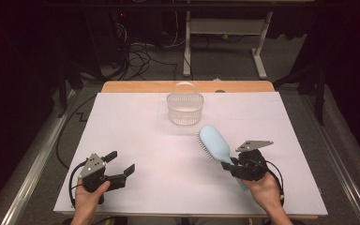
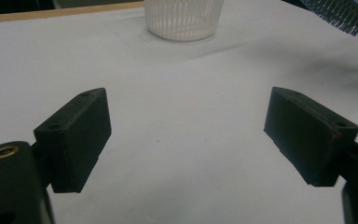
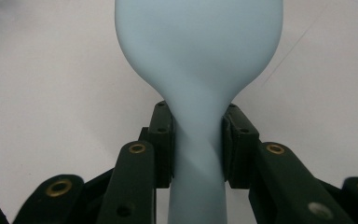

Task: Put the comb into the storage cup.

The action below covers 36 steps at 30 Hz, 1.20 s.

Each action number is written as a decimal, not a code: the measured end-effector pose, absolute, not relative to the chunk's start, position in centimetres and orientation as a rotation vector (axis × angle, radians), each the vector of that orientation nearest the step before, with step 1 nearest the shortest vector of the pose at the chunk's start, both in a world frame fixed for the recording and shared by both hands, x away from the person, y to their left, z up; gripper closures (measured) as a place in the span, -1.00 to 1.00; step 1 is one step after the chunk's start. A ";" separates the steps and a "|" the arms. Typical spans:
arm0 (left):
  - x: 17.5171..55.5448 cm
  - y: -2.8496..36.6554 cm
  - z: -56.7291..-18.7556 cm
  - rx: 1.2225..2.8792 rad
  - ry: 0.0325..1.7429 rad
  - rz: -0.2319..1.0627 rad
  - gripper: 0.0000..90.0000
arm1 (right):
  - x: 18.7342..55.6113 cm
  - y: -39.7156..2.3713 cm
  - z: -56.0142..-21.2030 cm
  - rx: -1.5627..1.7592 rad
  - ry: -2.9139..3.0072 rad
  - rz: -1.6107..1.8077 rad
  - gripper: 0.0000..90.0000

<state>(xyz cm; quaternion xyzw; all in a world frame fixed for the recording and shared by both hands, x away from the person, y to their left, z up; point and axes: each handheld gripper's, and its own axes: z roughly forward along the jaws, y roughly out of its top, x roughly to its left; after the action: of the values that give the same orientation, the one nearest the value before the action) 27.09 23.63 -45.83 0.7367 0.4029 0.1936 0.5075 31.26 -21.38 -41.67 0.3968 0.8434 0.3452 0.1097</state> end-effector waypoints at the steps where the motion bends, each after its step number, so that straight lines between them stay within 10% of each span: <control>1: 27.1 23.5 -45.7 1.775 0.965 0.465 -0.66 | 31.2 -21.3 -41.7 1.168 2.480 1.017 0.56; 36: 28.2 15.8 -43.3 1.868 0.734 0.309 -0.65 | 29.5 -18.3 -41.2 1.052 2.502 1.140 0.56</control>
<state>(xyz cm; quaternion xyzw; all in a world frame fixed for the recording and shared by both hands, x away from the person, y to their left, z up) 28.21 15.84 -43.31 0.7817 0.3069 0.1293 0.5273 29.53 -18.28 -41.16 0.3557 0.8457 0.3854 0.0985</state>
